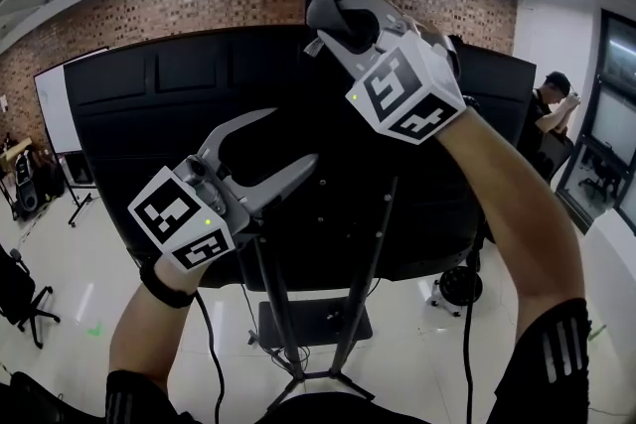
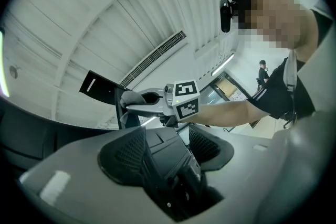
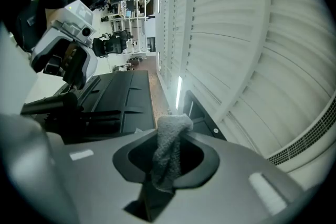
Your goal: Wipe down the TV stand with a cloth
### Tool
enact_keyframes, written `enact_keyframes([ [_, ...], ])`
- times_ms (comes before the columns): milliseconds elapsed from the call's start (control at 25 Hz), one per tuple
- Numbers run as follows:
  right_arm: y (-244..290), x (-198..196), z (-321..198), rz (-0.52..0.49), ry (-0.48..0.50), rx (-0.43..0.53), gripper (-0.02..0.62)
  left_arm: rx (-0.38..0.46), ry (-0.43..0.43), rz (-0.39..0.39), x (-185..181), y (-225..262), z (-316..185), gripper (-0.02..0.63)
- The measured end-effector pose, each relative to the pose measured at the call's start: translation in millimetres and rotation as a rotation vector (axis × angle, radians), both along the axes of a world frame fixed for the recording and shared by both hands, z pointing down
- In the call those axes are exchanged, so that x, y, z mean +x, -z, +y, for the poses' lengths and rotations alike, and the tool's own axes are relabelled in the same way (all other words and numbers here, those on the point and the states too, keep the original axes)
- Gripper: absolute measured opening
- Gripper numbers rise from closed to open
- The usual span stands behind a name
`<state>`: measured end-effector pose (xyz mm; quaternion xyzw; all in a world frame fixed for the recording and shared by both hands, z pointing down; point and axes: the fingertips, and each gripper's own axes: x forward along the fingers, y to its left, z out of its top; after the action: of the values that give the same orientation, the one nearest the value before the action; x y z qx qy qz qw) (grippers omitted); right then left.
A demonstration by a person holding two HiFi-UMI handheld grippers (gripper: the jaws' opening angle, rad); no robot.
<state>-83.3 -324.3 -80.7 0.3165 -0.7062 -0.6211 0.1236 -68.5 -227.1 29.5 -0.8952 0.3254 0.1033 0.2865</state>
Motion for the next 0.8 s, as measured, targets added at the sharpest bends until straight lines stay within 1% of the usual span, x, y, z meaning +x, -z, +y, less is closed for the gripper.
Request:
enact_keyframes([
  [200, -39, -3, 1, 0.060, -0.008, 0.013, 0.071, -0.011, -0.011, 0.007, 2, -20, 5, 0.281],
  [400, -66, 6, -2, 0.087, -0.058, 0.033, 0.071, -0.043, -0.025, 0.037, 4, -36, 8, 0.281],
  [520, -83, 10, -5, 0.100, -0.093, 0.031, 0.071, -0.048, -0.010, 0.032, 3, -48, 9, 0.281],
  [600, -95, 9, -5, 0.126, -0.096, 0.022, 0.071, -0.053, 0.002, 0.027, 3, -57, 8, 0.281],
  [800, -127, 7, -5, 0.189, -0.117, 0.035, 0.071, -0.072, 0.003, 0.030, 6, -74, 10, 0.281],
])
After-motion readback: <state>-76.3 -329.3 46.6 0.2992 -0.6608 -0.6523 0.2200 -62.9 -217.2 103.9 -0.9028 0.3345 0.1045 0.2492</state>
